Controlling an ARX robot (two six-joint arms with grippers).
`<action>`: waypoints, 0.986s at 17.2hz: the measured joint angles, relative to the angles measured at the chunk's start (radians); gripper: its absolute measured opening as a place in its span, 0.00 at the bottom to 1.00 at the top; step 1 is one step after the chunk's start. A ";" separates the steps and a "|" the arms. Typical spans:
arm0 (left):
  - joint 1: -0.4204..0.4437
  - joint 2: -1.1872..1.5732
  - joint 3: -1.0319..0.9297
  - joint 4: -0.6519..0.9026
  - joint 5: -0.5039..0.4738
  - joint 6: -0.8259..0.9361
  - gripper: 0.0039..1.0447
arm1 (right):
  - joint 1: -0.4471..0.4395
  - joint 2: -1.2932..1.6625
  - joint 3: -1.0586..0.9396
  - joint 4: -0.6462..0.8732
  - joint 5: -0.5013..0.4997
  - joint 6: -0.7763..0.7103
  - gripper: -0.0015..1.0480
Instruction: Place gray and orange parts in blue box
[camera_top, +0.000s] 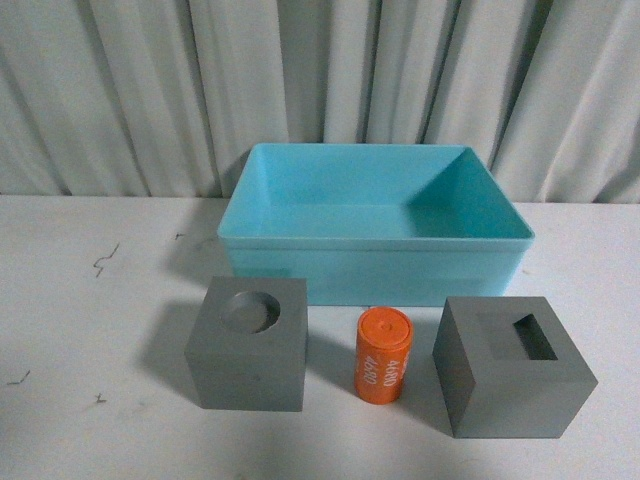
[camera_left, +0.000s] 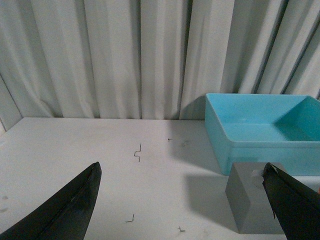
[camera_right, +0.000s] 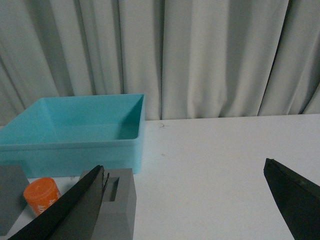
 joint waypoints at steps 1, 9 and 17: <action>0.000 0.000 0.000 0.000 0.000 0.000 0.94 | 0.000 0.000 0.000 0.000 0.000 0.000 0.94; 0.000 0.000 0.000 0.000 0.000 0.000 0.94 | 0.000 0.000 0.000 0.000 0.000 0.000 0.94; 0.000 0.000 0.000 0.000 0.000 0.000 0.94 | 0.000 0.000 0.000 0.000 0.000 0.000 0.94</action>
